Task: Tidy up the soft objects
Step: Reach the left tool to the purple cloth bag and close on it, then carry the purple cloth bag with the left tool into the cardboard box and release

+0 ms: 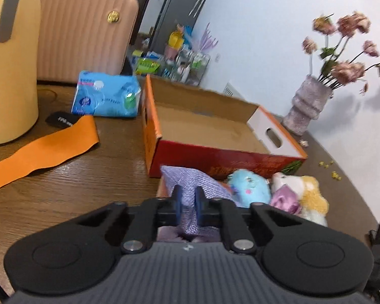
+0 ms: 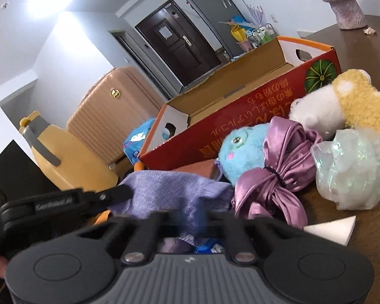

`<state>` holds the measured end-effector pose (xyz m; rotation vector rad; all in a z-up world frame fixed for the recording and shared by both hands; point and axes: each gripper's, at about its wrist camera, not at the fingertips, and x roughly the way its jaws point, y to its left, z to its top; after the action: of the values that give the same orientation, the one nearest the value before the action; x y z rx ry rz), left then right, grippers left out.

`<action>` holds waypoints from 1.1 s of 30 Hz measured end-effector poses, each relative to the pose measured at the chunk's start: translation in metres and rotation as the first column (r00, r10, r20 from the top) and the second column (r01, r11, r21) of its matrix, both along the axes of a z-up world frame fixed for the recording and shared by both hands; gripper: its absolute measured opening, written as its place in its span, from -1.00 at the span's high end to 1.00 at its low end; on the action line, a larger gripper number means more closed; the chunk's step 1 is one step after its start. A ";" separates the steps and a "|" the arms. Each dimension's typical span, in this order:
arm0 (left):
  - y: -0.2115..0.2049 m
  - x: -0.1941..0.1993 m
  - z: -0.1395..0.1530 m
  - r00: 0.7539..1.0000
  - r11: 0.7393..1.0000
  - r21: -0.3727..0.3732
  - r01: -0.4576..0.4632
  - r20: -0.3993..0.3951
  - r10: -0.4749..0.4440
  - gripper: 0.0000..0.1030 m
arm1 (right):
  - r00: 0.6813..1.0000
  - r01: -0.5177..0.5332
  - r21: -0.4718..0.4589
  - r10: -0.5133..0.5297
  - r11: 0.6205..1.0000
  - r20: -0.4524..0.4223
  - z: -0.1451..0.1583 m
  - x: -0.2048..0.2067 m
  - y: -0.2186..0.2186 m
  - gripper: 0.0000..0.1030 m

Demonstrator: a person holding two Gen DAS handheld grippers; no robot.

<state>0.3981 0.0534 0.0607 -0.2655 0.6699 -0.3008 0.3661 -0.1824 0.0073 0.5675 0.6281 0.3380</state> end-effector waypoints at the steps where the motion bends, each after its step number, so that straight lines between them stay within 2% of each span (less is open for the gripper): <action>1: 0.000 -0.009 0.005 1.000 1.000 -0.009 0.002 0.013 -0.002 0.83 | 1.000 -0.007 0.001 0.007 1.000 0.016 0.004 -0.004 -0.001 0.97; 6: 0.000 -0.073 0.039 0.993 0.996 -0.083 0.029 0.117 -0.019 0.84 | 0.986 -0.081 -0.024 0.084 0.996 0.144 0.041 -0.046 -0.007 0.98; 8: -0.001 -0.109 0.042 0.993 0.991 -0.132 0.020 0.121 -0.004 0.84 | 0.976 -0.124 -0.051 0.131 0.991 0.176 0.051 -0.074 -0.009 0.98; 11: -0.004 -0.157 0.027 0.997 0.976 -0.215 -0.006 0.078 0.024 0.84 | 0.961 -0.190 -0.120 0.210 0.974 0.179 0.051 -0.119 -0.012 0.99; 14: -0.015 -0.199 -0.012 1.000 0.968 -0.251 -0.027 -0.011 0.025 0.84 | 0.962 -0.219 -0.202 0.246 0.955 0.121 0.035 -0.158 -0.016 0.98; 16: -0.024 -0.213 -0.031 0.998 0.976 -0.216 -0.006 -0.057 -0.007 0.82 | 0.969 -0.215 -0.229 0.237 0.949 0.073 0.022 -0.168 -0.019 0.98; 18: -0.038 -0.226 -0.040 0.997 0.994 -0.111 0.027 -0.076 -0.035 0.77 | 0.975 -0.194 -0.263 0.216 0.945 0.057 0.010 -0.175 -0.020 0.93; 20: -0.044 -0.234 -0.038 0.998 0.999 -0.031 0.045 -0.051 -0.046 0.34 | 0.976 -0.167 -0.286 0.199 0.943 0.085 0.008 -0.187 -0.023 0.80; 22: -0.042 -0.240 -0.029 1.000 1.000 0.011 0.028 0.005 -0.028 0.09 | 0.976 -0.140 -0.278 0.179 0.950 0.121 0.010 -0.198 -0.030 0.72; 24: -0.036 -0.238 -0.024 1.000 1.000 -0.004 0.006 0.021 -0.006 0.02 | 0.978 -0.105 -0.294 0.151 0.950 0.141 0.011 -0.204 -0.036 0.58; 26: -0.034 -0.231 -0.026 1.000 1.000 -0.028 0.000 0.012 0.000 0.02 | 0.983 -0.070 -0.314 0.119 0.947 0.139 0.005 -0.200 -0.039 0.31; 29: -0.039 -0.220 -0.029 1.000 1.000 -0.026 -0.005 0.013 0.005 0.08 | 0.985 -0.041 -0.345 0.095 0.938 0.142 -0.003 -0.187 -0.038 0.31; 30: -0.041 -0.218 -0.031 1.000 1.000 -0.029 0.002 0.008 -0.001 0.25 | 0.986 -0.034 -0.364 0.090 0.931 0.138 -0.007 -0.184 -0.036 0.31; 31: -0.042 -0.216 -0.035 1.000 1.000 -0.029 0.007 -0.007 -0.007 0.51 | 0.988 -0.030 -0.386 0.084 0.922 0.126 -0.011 -0.179 -0.034 0.31; 33: -0.043 -0.209 -0.044 0.999 1.000 -0.024 0.001 -0.053 -0.002 0.61 | 0.990 -0.034 -0.413 0.088 0.910 0.114 -0.018 -0.175 -0.028 0.31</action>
<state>0.1892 0.0103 0.0164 -0.2961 0.7188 -0.3044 0.1909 -0.2105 -0.0105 0.1196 0.5700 0.2879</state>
